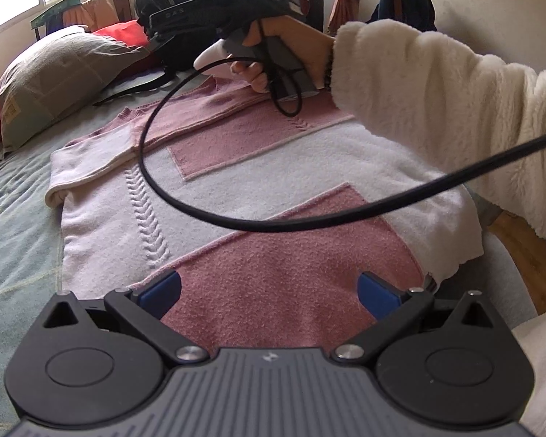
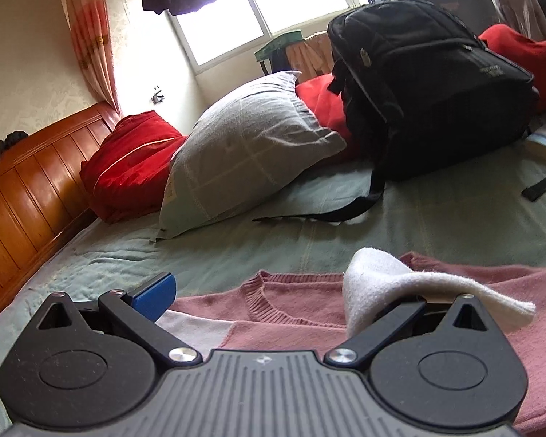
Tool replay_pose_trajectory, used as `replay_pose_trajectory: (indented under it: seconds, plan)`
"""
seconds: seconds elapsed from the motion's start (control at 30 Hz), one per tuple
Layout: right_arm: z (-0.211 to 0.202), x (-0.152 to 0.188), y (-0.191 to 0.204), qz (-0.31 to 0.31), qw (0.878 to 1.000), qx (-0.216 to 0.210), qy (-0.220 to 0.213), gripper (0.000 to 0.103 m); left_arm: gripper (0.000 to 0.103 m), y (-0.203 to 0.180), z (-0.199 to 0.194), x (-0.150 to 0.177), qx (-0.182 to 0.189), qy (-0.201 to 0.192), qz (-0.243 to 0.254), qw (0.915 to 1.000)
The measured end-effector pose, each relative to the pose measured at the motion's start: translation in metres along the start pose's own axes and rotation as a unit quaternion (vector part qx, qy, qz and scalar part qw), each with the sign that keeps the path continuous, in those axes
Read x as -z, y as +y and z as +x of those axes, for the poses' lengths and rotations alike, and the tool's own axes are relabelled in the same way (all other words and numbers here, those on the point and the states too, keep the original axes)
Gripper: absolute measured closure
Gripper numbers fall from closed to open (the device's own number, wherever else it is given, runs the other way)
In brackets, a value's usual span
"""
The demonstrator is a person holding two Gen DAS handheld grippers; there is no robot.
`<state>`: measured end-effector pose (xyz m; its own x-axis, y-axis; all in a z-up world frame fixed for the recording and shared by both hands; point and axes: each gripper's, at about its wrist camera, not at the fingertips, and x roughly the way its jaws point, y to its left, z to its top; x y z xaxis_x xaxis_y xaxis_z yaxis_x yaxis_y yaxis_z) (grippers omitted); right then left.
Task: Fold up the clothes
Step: 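Carry the white sleeve across the sweater body with the right gripper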
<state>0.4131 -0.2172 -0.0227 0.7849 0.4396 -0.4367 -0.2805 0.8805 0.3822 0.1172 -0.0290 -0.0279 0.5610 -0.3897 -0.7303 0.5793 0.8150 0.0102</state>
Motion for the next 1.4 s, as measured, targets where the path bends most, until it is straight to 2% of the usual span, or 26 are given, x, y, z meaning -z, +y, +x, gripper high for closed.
replay_pose_trajectory:
  seconds: [0.2,0.47,0.63,0.73,0.87,0.93,1.07,1.27,1.4]
  plan:
    - [0.017,0.017,0.001,-0.003,1.000,-0.005,0.028,0.000,0.001,0.001,0.000,0.002,-0.002,0.002,-0.004,1.0000]
    - [0.023,0.040,-0.026,0.063,0.994,-0.060,0.073,0.000,0.001,0.004,-0.002,0.005,0.004,-0.001,-0.008,1.0000]
    - [0.004,0.039,-0.057,0.124,0.988,-0.067,0.056,0.000,0.001,0.003,0.000,0.005,0.021,-0.005,-0.005,0.9998]
    - [-0.001,0.033,-0.070,0.143,0.988,-0.037,0.042,0.000,0.001,-0.002,0.003,0.006,0.036,-0.004,0.003,0.9994]
    - [0.008,0.026,-0.078,0.169,0.985,-0.027,0.032,0.000,0.001,-0.005,0.006,0.009,0.047,-0.002,0.004,0.9989]
    - [0.013,0.024,-0.071,0.160,0.986,-0.029,0.029,0.000,0.001,-0.005,0.007,0.010,0.046,-0.001,0.003,0.9989]
    - [0.025,0.018,-0.041,0.112,0.991,-0.060,0.032,0.000,0.001,-0.004,0.008,0.011,0.042,0.002,0.000,0.9991]
    - [0.040,0.018,0.003,0.039,0.990,-0.115,0.072,0.000,0.001,-0.005,0.007,0.011,0.042,0.000,0.000,0.9991]
    - [0.036,0.017,0.013,0.001,0.993,-0.089,0.072,0.000,0.001,-0.005,0.006,0.012,0.046,-0.001,0.002,0.9989]
